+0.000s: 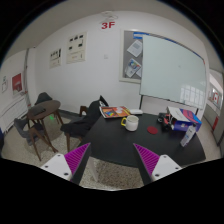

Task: Pour water

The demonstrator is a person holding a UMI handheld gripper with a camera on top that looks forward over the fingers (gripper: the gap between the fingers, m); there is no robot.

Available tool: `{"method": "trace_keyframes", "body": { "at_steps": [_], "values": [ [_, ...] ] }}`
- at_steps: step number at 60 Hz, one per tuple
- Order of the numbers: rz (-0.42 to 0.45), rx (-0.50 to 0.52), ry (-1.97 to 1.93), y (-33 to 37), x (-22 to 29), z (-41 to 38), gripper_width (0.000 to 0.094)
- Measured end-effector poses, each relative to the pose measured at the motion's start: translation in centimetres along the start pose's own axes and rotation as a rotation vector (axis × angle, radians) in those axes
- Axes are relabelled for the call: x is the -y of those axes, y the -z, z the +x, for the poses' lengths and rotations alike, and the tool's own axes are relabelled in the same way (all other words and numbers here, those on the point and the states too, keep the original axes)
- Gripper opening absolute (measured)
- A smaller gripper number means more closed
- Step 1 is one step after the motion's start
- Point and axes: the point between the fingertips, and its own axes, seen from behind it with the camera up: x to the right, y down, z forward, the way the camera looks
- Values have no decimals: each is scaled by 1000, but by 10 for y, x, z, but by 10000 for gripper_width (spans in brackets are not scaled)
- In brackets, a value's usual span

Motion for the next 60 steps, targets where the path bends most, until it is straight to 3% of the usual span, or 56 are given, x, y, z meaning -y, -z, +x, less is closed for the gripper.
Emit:
{"method": "trace_keyframes", "body": {
  "at_steps": [11, 23, 31, 45, 60],
  "values": [
    [-59, -87, -47, -11, -39, 69, 845],
    [-147, -201, -97, -39, -109, 200, 843],
    [-157, -287, -129, -67, -136, 302, 846],
    [-84, -391, -153, -141, -130, 462, 846],
    [23, -379, -166, -218, -96, 550, 847]
  ]
}}
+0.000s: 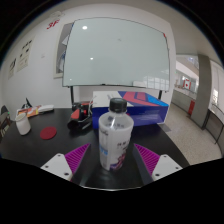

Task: Pour water

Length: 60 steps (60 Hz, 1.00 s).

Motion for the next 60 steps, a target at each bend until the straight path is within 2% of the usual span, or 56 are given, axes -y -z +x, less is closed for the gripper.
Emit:
{"method": "trace_keyframes", "body": {
  "at_steps": [8, 12, 24, 30, 41, 51, 60],
  "values": [
    [38, 2, -17, -35, 13, 6, 803],
    [60, 11, -25, -42, 17, 4, 572],
    [106, 16, -17, -42, 21, 1, 410],
    [106, 9, -7, -42, 22, -2, 390],
    [134, -90, 41, -33, 55, 1, 391],
    [228, -240, 224, -10, 141, -8, 391],
    [334, -414, 546, 23, 233, -53, 391]
  ]
}}
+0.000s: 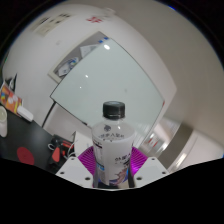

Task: Pour water

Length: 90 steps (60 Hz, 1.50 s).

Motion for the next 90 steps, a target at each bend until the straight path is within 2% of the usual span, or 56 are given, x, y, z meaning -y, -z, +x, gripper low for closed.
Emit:
{"method": "trace_keyframes", "body": {
  "at_steps": [6, 15, 29, 31, 42, 50, 57, 66, 74, 79, 83, 90],
  "values": [
    [98, -53, 274, 8, 73, -28, 390],
    [247, -32, 728, 17, 142, -121, 386],
    [399, 92, 1300, 27, 135, -271, 388],
    [413, 108, 1342, 27, 122, -277, 388],
    [458, 150, 1454, 43, 119, -318, 390],
    [445, 163, 1370, 46, 127, -308, 390],
    [421, 175, 1120, 54, 154, -281, 390],
    [384, 250, 609, 55, 200, -230, 392],
    [299, 382, 88, 59, 217, -213, 394],
    [208, 493, -224, 46, 193, -206, 393],
    [122, 520, -381, 38, 169, -207, 393],
    [27, 554, -497, 32, 127, -239, 392]
  ]
}}
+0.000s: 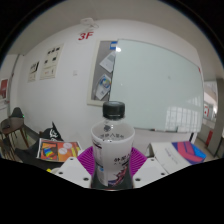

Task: Pour water

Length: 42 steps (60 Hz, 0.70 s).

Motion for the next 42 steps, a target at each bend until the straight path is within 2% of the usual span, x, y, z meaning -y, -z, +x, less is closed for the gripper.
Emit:
{"method": "trace_keyframes", "body": {
  "at_steps": [8, 22, 23, 25, 29, 35, 39, 42],
  "values": [
    [-81, 32, -57, -21, -68, 21, 391],
    [-189, 38, -92, -38, -153, 13, 390],
    [-201, 37, -94, -38, -159, 13, 433],
    [-161, 32, -101, -37, -157, 15, 394],
    [-155, 24, -99, -33, -160, 16, 402],
    [-157, 11, -122, -34, -159, 18, 502],
    [-188, 8, -113, -31, -162, 16, 586],
    [-237, 7, -106, -28, -169, 15, 791]
  ]
}}
